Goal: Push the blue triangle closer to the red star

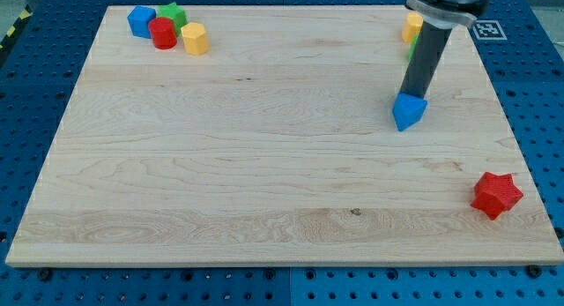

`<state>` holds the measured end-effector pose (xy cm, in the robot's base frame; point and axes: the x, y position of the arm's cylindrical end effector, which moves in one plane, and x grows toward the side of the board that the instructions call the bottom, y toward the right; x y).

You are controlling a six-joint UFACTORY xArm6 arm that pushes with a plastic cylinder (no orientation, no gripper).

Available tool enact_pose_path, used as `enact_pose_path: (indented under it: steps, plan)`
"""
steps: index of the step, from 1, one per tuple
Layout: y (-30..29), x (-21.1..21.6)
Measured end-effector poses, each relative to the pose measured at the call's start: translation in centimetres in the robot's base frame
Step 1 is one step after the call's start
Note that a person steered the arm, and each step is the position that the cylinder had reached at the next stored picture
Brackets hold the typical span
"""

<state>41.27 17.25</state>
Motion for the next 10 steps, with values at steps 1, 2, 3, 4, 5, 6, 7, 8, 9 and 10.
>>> enact_pose_path:
  steps: [1, 2, 3, 4, 5, 6, 7, 8, 9, 10]
  plan:
    - [-0.1, 2.7]
    - [-1.4, 2.9]
    - [-3.7, 3.1]
    - [-3.9, 5.3]
    - [-3.5, 7.8]
    - [-2.9, 10.3]
    - [-1.4, 12.1]
    - [-0.3, 12.9]
    - [-0.4, 13.1]
    - [-2.6, 11.7]
